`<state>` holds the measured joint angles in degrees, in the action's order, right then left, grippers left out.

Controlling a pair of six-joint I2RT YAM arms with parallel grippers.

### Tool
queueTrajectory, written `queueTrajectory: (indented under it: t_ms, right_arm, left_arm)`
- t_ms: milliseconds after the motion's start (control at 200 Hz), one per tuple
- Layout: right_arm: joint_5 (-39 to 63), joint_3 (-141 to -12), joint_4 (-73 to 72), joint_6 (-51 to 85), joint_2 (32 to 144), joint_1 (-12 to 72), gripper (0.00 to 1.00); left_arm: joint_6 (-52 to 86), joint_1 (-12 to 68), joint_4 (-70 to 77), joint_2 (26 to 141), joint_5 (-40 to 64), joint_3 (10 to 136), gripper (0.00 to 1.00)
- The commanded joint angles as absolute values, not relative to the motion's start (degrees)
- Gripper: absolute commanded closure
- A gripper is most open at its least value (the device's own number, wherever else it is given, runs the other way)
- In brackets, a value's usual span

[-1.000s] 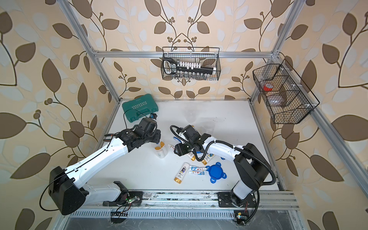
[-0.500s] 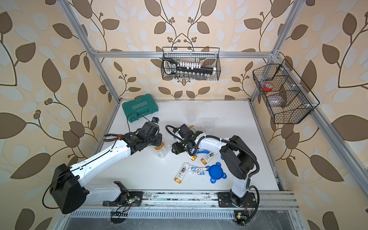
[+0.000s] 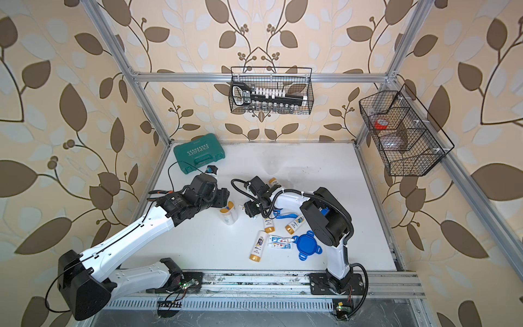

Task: Pack away toiletry kits
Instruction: Place the toiletry item into the container, then pick up the toiletry item from the center of the board.

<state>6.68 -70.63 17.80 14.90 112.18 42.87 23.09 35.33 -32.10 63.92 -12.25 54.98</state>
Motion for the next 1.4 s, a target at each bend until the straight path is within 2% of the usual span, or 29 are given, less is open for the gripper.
queueTrajectory:
  t_ms: [0,340,510,690,880,1050,1210,1395]
  right_arm:
    - [4.19,-70.01,20.52,12.97,115.83,43.95,0.42]
    - [-0.25,-65.25,22.83,12.83,114.15,48.29,0.57]
    - [-2.2,-63.42,24.22,14.02,114.76,47.91,0.73]
    - [0.61,-61.91,22.54,14.59,113.35,45.31,0.88]
    - [6.11,-57.09,16.11,12.58,104.06,43.75,0.91]
    - [12.14,-51.98,10.57,10.66,88.92,43.71,0.9]
    - [17.64,-50.68,9.58,11.95,77.87,44.07,0.91]
    - [22.01,-51.91,9.01,15.14,73.43,46.3,0.91]
  left_arm:
    - [26.13,35.84,-36.34,60.22,-12.83,54.92,0.33]
    - [27.45,34.94,-42.49,54.5,-15.86,57.0,0.28]
    - [28.02,34.71,-42.88,55.02,-15.38,57.98,0.27]
    - [28.15,34.54,-44.41,57.24,-13.18,59.95,0.24]
    - [29.26,33.76,-49.51,61.18,-4.36,64.86,0.12]
    - [30.87,32.92,-49.43,62.06,4.46,66.59,0.03]
    - [32.6,32.96,-47.03,65.1,11.24,67.81,0.01]
    - [36.87,33.05,-37.61,67.75,20.4,66.91,0.02]
